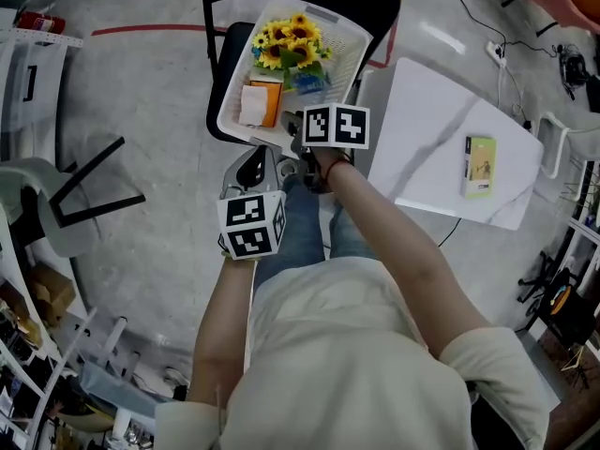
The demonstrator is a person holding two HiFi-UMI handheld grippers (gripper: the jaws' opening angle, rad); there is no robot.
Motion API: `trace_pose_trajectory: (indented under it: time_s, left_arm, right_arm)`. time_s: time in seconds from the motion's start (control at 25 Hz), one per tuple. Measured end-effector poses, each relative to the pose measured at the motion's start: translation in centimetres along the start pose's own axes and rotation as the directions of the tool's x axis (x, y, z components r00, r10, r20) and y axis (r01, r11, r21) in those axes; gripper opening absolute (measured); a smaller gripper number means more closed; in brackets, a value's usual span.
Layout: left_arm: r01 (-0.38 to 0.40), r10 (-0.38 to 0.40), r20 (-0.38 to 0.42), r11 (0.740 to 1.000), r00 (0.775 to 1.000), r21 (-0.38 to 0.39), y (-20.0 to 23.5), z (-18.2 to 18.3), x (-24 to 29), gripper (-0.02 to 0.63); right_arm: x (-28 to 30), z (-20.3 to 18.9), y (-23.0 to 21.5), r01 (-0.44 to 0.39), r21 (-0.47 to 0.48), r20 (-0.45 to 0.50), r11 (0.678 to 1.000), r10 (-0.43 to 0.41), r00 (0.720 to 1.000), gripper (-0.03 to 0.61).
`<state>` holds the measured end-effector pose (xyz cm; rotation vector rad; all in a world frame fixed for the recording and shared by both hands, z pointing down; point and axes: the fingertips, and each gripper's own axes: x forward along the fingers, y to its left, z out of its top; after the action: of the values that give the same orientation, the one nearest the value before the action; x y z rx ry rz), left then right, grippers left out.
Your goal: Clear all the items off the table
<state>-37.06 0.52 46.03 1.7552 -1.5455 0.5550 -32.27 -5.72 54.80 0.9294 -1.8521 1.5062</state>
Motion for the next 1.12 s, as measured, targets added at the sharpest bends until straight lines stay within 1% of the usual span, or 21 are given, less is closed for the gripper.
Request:
trace_pose_trajectory:
  time_s: [0.16,0.24,0.44,0.56,0.76,0.84,0.96,1.12]
  left_arm:
    - [0.004,-0.004,0.008,1.0,1.0,0.007,-0.5,0.3,-0.5,0.01]
    - [0.005,-0.005,0.011,1.0,1.0,0.007,-0.7,0.3,-0.7,0.01]
    - [0.017,-0.017,0.013,1.0,1.0,0.007,-1.3,0.4,-1.3,0.01]
    - [0.033,-0.033,0.015,0.999,0.999,0.024,-1.8,0.5,-1.6,0.009]
    - [0.068,-0.069,0.012,0.995,0.998,0.076,-3.1,0.8,-2.2,0.009]
    - [0.087,-0.088,0.002,0.991,0.996,0.098,-3.9,0.8,-2.2,0.009]
    - [0.091,-0.091,-0.001,0.987,0.996,0.133,-4.9,0.9,-2.0,0.009]
    - [0.103,-0.103,-0.006,0.982,0.995,0.16,-6.7,0.9,-1.7,0.009]
  right_arm:
    - [-1.5,-0.2,-0.2,-0.015,0.005,0.017,1.0,0.015,1.0,0.07]
    - [-2.3,-0.3,-0.4,-0.013,0.001,0.027,1.0,0.013,1.0,0.052]
    - [-4.4,-0.6,-0.3,-0.024,-0.04,0.046,0.999,0.025,0.999,0.0]
    - [-5.6,-0.8,0.0,-0.045,-0.073,0.056,0.996,0.05,0.997,0.0]
    - [-7.7,-1.4,0.1,-0.046,-0.126,0.074,0.991,0.056,0.996,0.0]
    - [-8.6,-1.7,0.0,-0.066,-0.127,0.082,0.99,0.077,0.994,-0.001]
    - [-9.6,-1.9,-0.3,-0.096,-0.121,0.098,0.988,0.108,0.989,-0.001]
    - [-11.0,-2.3,-1.3,-0.099,-0.131,0.123,0.986,0.115,0.986,0.0]
